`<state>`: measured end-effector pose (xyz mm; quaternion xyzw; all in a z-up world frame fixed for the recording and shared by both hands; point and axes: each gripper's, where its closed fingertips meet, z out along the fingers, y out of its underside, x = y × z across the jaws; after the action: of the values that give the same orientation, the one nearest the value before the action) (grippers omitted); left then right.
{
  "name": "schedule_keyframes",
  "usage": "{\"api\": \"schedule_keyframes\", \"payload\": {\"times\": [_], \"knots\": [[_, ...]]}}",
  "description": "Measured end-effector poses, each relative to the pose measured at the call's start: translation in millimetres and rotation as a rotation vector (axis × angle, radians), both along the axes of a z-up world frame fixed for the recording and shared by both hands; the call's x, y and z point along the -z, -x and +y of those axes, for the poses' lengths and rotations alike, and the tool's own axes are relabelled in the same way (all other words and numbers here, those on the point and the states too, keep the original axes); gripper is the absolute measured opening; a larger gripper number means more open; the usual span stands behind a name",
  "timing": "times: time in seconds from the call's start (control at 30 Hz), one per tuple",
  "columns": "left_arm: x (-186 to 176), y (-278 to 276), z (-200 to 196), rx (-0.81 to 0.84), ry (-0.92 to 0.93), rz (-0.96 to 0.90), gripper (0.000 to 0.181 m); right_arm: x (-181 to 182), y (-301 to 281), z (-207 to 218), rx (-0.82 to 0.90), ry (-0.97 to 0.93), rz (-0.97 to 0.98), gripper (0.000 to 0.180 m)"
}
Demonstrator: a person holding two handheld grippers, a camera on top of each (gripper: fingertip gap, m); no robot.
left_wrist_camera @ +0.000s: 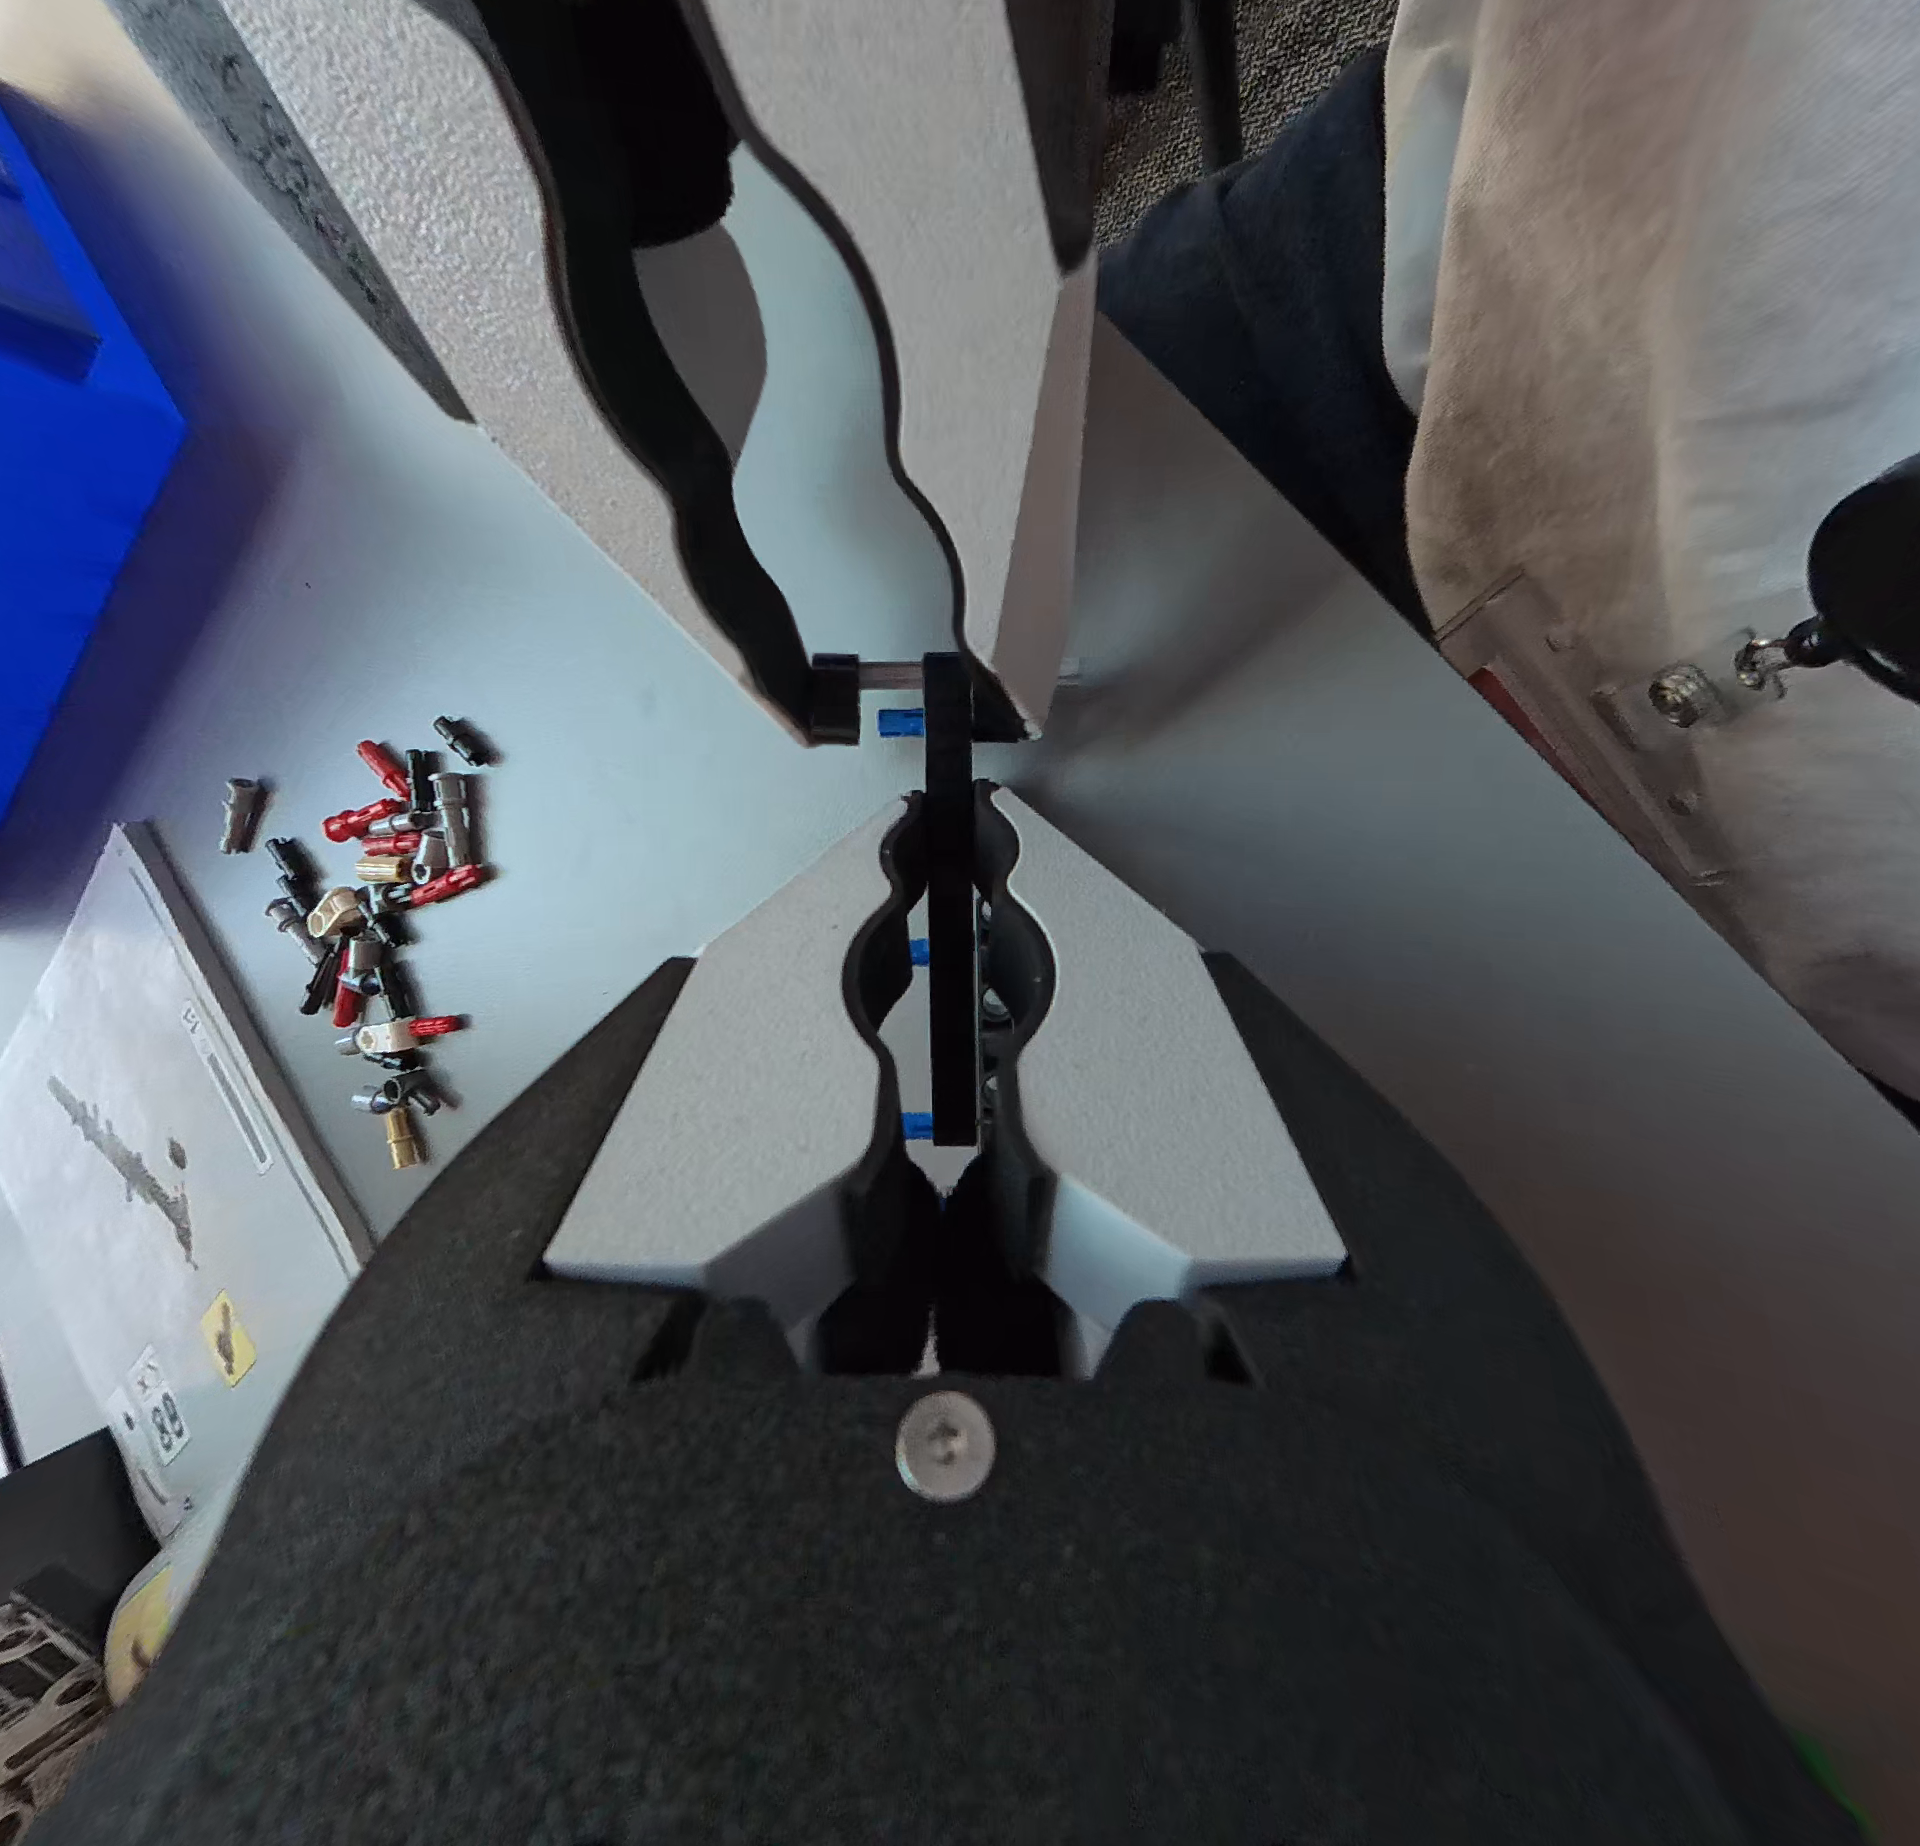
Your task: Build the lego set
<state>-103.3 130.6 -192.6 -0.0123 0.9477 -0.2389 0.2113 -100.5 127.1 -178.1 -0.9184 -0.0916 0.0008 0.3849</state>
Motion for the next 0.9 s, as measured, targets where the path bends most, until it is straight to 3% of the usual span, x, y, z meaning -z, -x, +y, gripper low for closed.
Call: {"api": "schedule_keyframes", "payload": {"times": [0.53, 0.77, 0.9], "knots": [[-0.5, -2.5, -0.6, -0.005, 0.023, 0.021, 0.007, 6.3, -1.3, -1.3, 0.016, 0.016, -0.103, 0.031], [-0.3, -3.3, -1.1, -0.030, 0.034, 0.059, 0.007, 4.3, -3.4, -1.1, 0.058, 0.036, 0.003, 0.032], [-0.2, -4.8, -2.1, -0.041, 0.044, 0.096, 0.007, -4.6, -4.4, 1.9, 0.032, 0.033, -0.092, 0.032]]}}
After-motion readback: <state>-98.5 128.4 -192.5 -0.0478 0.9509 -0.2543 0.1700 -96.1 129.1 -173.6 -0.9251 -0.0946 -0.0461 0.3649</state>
